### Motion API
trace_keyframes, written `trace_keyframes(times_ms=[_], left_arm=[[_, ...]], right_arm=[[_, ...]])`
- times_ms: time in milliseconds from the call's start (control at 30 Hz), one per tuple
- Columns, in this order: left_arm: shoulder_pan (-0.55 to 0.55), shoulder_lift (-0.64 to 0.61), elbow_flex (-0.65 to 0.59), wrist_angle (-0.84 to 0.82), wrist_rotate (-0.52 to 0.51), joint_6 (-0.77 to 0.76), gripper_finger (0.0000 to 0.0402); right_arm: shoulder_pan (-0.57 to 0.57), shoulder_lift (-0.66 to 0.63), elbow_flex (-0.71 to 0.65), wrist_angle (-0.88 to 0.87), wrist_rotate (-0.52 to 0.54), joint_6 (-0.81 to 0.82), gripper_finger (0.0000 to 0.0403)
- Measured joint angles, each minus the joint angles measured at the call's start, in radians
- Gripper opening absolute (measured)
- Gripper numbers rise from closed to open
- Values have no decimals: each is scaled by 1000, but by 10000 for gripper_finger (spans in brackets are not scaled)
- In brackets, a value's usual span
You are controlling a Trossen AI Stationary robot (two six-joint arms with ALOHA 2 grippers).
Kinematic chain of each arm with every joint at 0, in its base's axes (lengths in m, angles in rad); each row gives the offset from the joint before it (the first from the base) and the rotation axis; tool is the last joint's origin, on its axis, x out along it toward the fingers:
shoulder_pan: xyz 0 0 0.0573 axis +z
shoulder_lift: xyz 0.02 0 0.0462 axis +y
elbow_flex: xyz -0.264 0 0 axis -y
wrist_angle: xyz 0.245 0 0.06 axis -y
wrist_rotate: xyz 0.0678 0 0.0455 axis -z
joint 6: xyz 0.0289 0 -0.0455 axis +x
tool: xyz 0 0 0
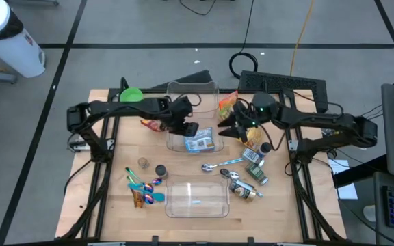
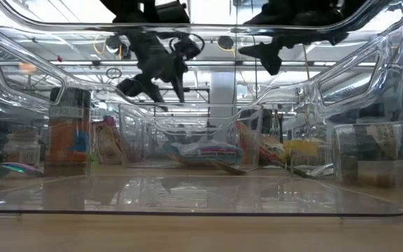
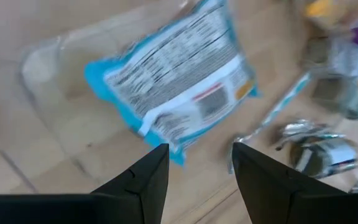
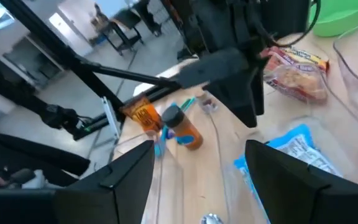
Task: Pick & Place Food Item
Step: Put the blue noodle pack into the middle transparent bin
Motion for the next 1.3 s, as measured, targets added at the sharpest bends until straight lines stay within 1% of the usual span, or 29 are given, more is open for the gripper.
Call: trace_keyframes(times_ms=[167, 267, 333, 433, 567, 667, 767, 967, 1167, 1300], left_arm=[[1, 35, 0, -16, 2, -29, 182], [1, 46, 0, 1, 2, -35, 182], [-2, 48, 0, 4, 1, -33, 182], [-3, 47, 0, 1, -39, -25, 182], [-1, 48, 0, 11, -90, 2, 182], [2, 48, 0, 25, -109, 8, 182], [8, 48, 0, 26, -107, 2, 182], [1, 63, 0, 20, -64, -23, 182], [-2, 101, 0, 23, -5, 13, 182], [-11, 100, 6, 6, -42, 69, 182]], right_arm=[[1, -30, -80, 73, 19, 56, 243], [1, -35, -93, 87, 55, 65, 243], [1, -35, -93, 86, 56, 48, 243], [1, -35, -93, 86, 76, 30, 242], [1, -35, -93, 86, 79, 22, 242], [1, -35, -93, 85, 78, 21, 241], [1, -35, -93, 85, 78, 19, 240], [1, -34, -93, 85, 78, 8, 240], [1, -34, -93, 81, 78, -9, 240], [1, -34, -93, 70, 78, -13, 240]])
